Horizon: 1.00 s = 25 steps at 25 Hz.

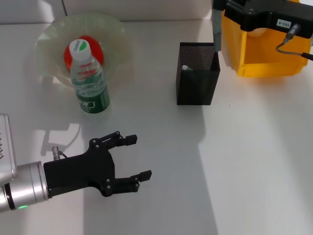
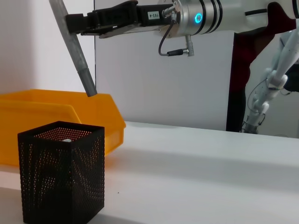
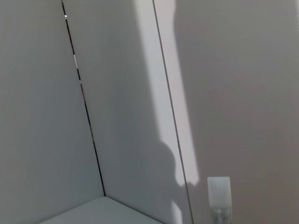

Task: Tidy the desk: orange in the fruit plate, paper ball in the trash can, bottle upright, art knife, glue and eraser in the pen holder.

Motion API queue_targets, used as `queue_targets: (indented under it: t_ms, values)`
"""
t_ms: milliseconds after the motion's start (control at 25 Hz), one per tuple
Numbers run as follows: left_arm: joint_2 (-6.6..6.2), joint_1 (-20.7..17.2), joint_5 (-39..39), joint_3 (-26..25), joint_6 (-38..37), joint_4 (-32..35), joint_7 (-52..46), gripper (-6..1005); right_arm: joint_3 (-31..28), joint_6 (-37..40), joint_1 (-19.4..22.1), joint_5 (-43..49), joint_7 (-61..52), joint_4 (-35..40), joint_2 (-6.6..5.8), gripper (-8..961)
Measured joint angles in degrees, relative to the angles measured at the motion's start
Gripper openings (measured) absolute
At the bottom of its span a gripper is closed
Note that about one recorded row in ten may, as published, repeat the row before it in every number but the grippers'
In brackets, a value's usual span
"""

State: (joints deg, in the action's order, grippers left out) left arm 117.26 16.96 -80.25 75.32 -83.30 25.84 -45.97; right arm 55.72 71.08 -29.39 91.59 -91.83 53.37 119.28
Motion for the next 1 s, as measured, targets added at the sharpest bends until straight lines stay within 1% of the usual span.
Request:
queue_targets:
  t_ms: [120, 520, 800, 1000]
  values:
    - [0.06, 0.0, 0.0, 0.0, 0.0, 0.0, 0.0, 861, 0.0, -0.8, -0.8, 0.0, 1.9, -1.7, -0.08, 121]
    - [0.07, 0.0, 0.0, 0.3, -0.2, 0.0, 0.0, 861, 0.1, -2.0, -3.3, 0.5, 9.7, -7.4, -0.12, 184]
    - [0.07, 0.1, 0.0, 0.3, -0.1, 0.0, -0.1, 860, 0.2, -1.9, -3.3, 0.9, 9.9, -7.3, -0.09, 228]
    - [0.07, 0.1, 0.0, 0.4, -0.1, 0.0, -0.1, 860, 0.2, -0.6, -2.3, 1.0, 9.8, -5.9, -0.10, 295]
